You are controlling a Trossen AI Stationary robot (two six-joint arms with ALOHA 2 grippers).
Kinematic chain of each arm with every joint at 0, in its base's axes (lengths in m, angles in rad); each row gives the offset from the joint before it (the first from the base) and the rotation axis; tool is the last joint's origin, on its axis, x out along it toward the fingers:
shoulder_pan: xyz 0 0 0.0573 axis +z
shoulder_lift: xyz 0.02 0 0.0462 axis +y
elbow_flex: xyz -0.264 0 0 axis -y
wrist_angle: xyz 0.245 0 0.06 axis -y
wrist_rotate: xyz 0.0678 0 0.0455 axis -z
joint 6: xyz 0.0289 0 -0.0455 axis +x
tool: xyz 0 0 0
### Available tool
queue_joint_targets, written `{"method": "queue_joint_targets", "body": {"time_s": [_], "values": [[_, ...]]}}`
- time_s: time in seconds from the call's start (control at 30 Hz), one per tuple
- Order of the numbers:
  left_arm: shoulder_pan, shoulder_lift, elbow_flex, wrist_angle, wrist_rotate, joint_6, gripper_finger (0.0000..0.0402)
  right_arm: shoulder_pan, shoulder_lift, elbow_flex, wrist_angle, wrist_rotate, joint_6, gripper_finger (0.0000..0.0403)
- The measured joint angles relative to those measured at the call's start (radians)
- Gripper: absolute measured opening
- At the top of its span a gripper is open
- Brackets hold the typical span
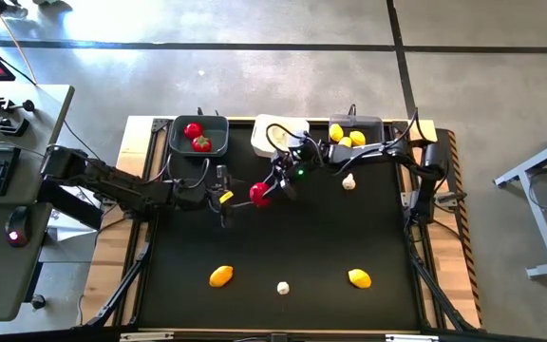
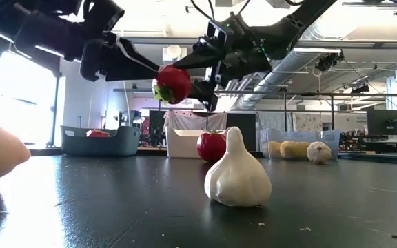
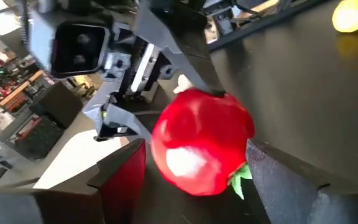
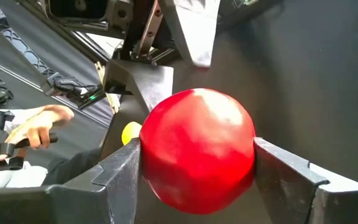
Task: Sort produce into baskets
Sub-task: Put the bottom red tomato into the gray bin
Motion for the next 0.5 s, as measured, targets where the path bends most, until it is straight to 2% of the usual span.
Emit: {"method": "queue_joint_targets", "body": {"time_s": [0.5], "values": [[-0.034,0.001,0.016,-0.026,-0.022,0.083,0.0267,0.025,0.0,0.0,0.064,-0.004,0.082,0.0252]]}}
